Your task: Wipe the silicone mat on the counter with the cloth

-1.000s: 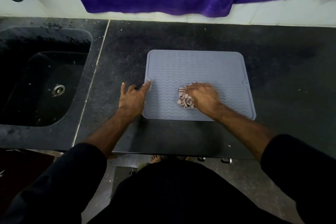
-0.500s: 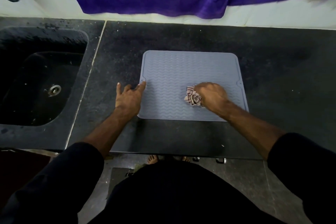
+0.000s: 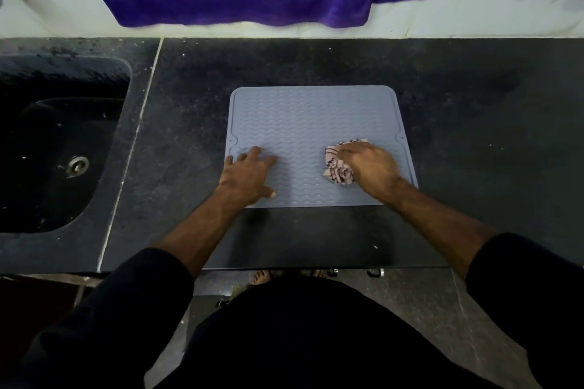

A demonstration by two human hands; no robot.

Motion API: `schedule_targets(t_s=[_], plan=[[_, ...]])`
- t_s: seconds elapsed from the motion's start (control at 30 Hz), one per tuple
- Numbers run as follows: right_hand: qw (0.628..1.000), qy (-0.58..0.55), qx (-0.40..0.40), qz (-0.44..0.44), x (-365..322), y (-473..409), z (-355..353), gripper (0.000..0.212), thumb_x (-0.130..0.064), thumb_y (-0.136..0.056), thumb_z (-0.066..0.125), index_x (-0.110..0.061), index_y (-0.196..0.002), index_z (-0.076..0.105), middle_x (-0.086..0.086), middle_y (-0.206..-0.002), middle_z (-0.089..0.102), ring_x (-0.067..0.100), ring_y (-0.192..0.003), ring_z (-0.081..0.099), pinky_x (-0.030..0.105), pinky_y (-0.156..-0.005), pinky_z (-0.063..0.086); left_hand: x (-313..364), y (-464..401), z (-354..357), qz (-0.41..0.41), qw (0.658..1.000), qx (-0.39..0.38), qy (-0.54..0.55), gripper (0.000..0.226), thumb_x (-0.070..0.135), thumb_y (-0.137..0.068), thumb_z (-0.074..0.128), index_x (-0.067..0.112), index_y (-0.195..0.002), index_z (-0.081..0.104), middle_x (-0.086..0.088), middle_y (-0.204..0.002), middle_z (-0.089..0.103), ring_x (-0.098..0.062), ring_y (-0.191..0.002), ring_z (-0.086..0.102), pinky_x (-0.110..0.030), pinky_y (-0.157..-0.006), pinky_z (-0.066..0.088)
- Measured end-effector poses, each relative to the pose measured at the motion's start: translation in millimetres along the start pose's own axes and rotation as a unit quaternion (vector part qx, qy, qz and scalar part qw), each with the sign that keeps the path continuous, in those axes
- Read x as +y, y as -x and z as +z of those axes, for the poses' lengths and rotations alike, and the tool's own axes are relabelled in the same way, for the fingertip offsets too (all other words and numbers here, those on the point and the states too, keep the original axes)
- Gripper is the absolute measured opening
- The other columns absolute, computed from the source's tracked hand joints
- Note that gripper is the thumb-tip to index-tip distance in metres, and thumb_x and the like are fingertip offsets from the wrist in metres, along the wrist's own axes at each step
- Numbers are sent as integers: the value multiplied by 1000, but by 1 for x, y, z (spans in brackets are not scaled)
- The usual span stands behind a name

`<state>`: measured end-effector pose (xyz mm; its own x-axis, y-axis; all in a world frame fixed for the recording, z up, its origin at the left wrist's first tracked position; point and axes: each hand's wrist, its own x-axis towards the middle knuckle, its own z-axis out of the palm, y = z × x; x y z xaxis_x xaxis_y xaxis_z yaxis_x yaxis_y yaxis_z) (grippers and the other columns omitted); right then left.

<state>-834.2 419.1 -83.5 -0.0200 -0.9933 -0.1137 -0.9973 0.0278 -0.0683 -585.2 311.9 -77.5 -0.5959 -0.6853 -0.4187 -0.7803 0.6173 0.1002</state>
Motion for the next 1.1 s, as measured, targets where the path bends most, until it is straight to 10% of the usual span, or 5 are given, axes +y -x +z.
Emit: schedule_targets(t_s=[1.1], plan=[[999,-40,22,0,-14,-5,-4,56,-9,-82,65,-13,-135,48,10,-143,46,29,-131,40,40,-108,34,25,-3,-21,-14,996,-58,-66,84,42,-77,77,21,-142,28,-14,-144,33,-35,-130,43,-58,-112,28]])
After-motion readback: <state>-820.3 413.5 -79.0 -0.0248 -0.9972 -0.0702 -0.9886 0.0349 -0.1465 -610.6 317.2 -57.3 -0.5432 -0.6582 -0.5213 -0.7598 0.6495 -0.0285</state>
